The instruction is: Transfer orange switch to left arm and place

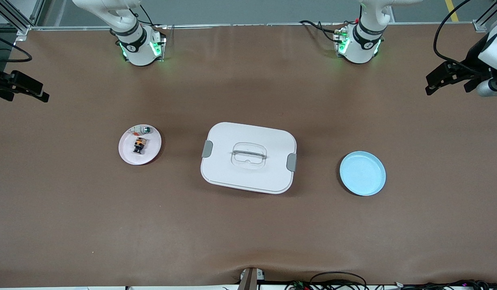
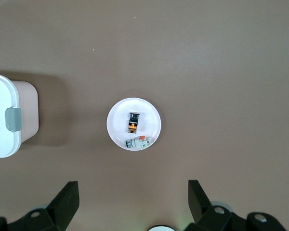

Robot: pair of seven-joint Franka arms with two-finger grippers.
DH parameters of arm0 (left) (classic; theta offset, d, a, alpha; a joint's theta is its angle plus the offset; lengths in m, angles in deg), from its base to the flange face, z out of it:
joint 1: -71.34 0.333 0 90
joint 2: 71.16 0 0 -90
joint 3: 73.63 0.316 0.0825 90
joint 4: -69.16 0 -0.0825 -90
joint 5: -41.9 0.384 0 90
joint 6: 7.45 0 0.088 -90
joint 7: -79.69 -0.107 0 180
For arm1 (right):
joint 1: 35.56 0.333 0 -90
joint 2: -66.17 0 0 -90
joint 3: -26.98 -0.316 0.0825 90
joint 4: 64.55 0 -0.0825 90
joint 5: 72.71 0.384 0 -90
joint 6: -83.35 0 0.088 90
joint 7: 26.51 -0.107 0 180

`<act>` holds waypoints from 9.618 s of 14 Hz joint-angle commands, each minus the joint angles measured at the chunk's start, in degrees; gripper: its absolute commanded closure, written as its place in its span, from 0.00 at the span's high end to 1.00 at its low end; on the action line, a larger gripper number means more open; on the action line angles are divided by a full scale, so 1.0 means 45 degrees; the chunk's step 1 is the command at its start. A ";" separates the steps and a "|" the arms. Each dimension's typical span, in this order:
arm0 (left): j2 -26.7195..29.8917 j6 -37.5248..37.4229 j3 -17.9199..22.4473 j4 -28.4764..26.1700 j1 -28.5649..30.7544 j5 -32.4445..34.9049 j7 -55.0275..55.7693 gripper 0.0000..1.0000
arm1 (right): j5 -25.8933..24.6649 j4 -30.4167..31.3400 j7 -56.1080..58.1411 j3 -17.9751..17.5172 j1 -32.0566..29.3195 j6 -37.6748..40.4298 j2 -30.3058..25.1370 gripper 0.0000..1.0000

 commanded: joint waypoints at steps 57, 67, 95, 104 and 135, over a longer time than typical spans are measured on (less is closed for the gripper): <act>-0.0490 0.0070 -0.0126 -0.0248 -0.0088 -0.0076 -0.0035 1.00 | -0.0619 1.2116 1.6838 -0.0182 0.2174 -1.4391 0.1827 1.00; -0.0393 0.0070 -0.0321 -0.0560 -0.0107 -0.0037 -0.0035 1.00 | -0.0561 1.2136 1.7507 -0.0221 0.1683 -1.5135 0.2315 1.00; -0.0353 0.0090 -0.0673 -0.1108 -0.0068 0.0041 -0.0055 1.00 | -0.0424 1.2527 1.6725 -0.0260 0.1761 -1.5662 0.3037 1.00; -0.0392 0.0187 -0.0673 -0.1108 -0.0029 0.0041 -0.0055 1.00 | -0.0424 1.2527 1.6684 -0.0260 0.1781 -1.5603 0.3018 1.00; -0.0431 0.0188 -0.0692 -0.1166 -0.0068 0.0041 -0.0035 1.00 | -0.0172 1.2508 1.6665 -0.0280 0.1995 -1.5701 0.3467 1.00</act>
